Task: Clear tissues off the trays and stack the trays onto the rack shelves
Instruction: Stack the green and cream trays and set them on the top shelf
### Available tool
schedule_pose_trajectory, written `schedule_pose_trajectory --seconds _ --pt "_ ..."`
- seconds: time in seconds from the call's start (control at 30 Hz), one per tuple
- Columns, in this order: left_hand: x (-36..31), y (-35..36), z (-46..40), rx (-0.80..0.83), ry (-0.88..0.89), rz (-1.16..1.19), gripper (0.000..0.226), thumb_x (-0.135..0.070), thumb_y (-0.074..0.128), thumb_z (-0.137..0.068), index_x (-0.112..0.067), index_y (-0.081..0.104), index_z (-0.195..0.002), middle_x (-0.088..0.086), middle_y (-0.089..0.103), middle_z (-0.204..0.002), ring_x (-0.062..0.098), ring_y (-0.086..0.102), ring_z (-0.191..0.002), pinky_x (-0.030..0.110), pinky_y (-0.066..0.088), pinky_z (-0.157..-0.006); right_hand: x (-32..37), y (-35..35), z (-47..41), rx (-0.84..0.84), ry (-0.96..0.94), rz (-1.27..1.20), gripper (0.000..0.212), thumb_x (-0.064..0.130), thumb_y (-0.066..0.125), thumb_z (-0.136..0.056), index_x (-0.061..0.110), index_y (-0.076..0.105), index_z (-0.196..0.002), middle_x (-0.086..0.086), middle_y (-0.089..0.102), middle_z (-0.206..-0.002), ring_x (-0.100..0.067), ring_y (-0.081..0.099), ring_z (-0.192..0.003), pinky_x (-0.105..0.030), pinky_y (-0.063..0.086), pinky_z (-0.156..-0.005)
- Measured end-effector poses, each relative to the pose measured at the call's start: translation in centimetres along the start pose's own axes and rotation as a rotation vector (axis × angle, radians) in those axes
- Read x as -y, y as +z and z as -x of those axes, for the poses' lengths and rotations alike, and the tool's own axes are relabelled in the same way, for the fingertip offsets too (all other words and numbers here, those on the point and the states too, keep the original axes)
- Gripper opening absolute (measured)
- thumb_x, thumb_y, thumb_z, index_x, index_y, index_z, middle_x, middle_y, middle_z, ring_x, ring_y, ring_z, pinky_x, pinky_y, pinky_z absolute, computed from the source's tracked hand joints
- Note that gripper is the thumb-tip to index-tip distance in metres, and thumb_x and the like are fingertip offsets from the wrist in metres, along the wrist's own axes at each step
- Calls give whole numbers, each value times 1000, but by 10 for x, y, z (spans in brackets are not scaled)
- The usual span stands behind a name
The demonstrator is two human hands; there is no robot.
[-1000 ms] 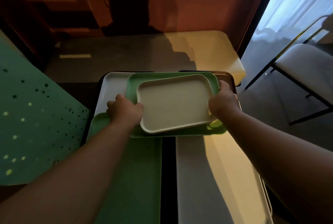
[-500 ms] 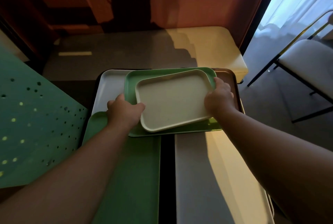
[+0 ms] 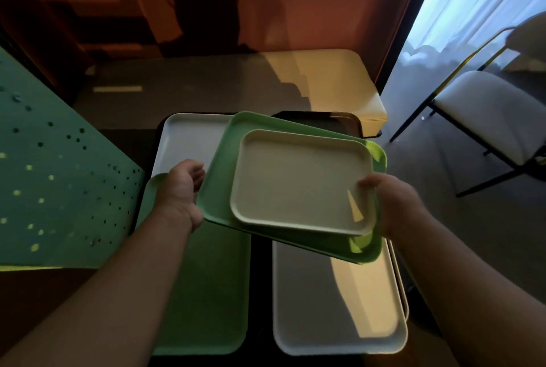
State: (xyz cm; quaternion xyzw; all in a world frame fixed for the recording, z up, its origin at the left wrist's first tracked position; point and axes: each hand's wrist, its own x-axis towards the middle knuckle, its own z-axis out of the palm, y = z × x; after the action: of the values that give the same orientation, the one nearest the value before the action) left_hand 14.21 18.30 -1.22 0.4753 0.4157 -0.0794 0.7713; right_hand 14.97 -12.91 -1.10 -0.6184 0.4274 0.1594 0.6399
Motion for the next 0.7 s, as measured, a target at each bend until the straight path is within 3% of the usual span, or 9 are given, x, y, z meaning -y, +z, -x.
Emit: schedule_pose_trajectory --seconds 0.07,0.17,0.3,0.37,0.47,0.6,0.7 --pt "15 5 15 100 -115 -12 20 -27 52 -90 -12 65 -87 8 65 -79 28 60 -73 37 52 -71 -12 -8 3 -8 26 -90 36 21 69 -83 10 65 -117 -20 72 -113 -43 70 -99 -64 55 -88" --pt "46 13 38 189 -175 185 29 -22 61 -89 -8 65 -113 16 70 -102 32 67 -89 46 61 -74 -28 -11 11 -26 22 -239 33 23 64 -88 14 63 -121 -19 73 -114 -43 69 -101 -64 55 -89" --pt "90 43 61 255 -118 154 53 -7 74 -71 -7 62 -122 20 73 -109 36 72 -92 48 60 -76 -50 4 38 -53 -74 -402 16 10 56 -97 15 57 -112 -19 70 -108 -39 69 -96 -61 58 -85" --pt "95 53 63 192 -59 132 57 3 74 -71 -2 59 -125 27 69 -116 44 69 -99 56 58 -81 -62 10 54 -40 -122 -454 24 -4 54 -92 16 58 -105 -19 69 -107 -37 68 -95 -57 58 -88" --pt "93 51 59 148 -57 32 58 5 67 -70 7 52 -126 35 63 -118 51 67 -98 59 58 -75 -81 -5 62 54 -67 -467 40 -12 55 -87 6 60 -123 -19 70 -109 -34 68 -93 -46 58 -82" --pt "95 35 67 191 -60 -156 39 13 54 -81 13 54 -120 33 65 -103 42 68 -77 48 62 -62 -85 -47 45 86 -13 -435 57 17 72 -81 3 61 -134 -26 70 -126 -36 70 -94 -41 60 -76" --pt "100 21 76 249 -69 -274 57 6 63 -64 12 54 -120 36 65 -108 42 68 -79 48 61 -65 -78 -75 30 147 -4 -160 48 32 72 -87 0 69 -124 -25 74 -112 -34 72 -85 -47 60 -83"
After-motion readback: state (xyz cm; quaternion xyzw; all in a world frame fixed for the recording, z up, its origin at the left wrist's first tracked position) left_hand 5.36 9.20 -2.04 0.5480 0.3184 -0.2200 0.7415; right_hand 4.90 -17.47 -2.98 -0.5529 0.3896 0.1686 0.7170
